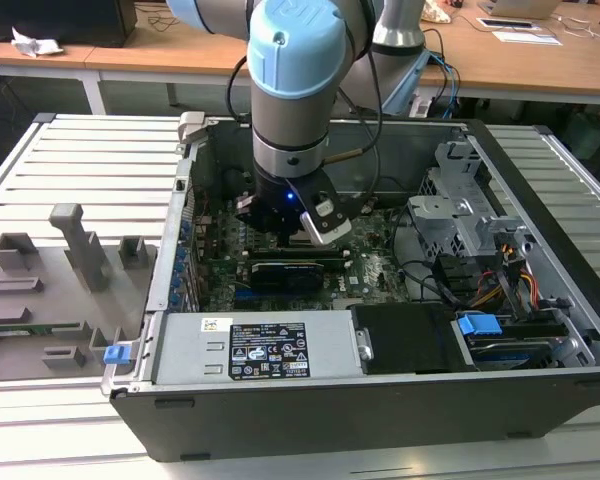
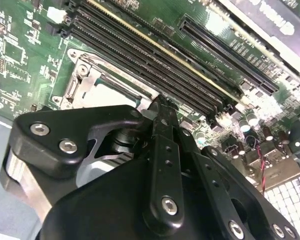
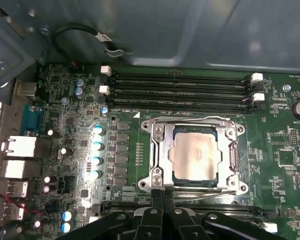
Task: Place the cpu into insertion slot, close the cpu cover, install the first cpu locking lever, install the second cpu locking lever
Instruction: 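Install the second cpu locking lever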
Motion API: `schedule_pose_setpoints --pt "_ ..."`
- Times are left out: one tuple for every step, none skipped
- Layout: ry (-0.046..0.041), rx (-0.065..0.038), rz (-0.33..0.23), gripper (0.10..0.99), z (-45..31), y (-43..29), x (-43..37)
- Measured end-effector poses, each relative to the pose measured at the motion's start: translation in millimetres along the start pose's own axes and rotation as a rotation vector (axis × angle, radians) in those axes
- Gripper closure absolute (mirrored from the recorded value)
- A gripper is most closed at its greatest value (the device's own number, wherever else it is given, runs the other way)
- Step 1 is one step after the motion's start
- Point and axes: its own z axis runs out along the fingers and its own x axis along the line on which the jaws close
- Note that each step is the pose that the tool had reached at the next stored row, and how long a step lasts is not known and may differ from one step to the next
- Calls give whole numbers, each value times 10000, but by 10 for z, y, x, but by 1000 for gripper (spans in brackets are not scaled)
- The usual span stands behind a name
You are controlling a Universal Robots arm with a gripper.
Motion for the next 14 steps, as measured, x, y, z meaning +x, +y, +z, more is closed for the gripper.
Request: schedule_pose_setpoints --pt "0 -33 1 980 9 -2 20" --pt "-4 -63 0 980 14 -4 38" --pt "-5 -109 1 980 20 -9 53" --pt "-6 -133 1 980 25 -11 60" --pt "-10 -164 2 980 39 -17 62" --pt "-9 -187 3 980 58 -23 63" --pt "-18 -296 3 980 88 -43 99" --pt "-18 -316 3 980 107 -48 103" --pt "-17 -332 2 980 117 -50 105" --pt "-18 -366 4 980 127 -53 106" --pt "-23 -483 6 980 146 -57 107" --pt "-26 -557 9 980 156 -59 108" --pt "-28 -608 10 980 164 -60 110" --pt "-30 -667 9 980 173 -62 113"
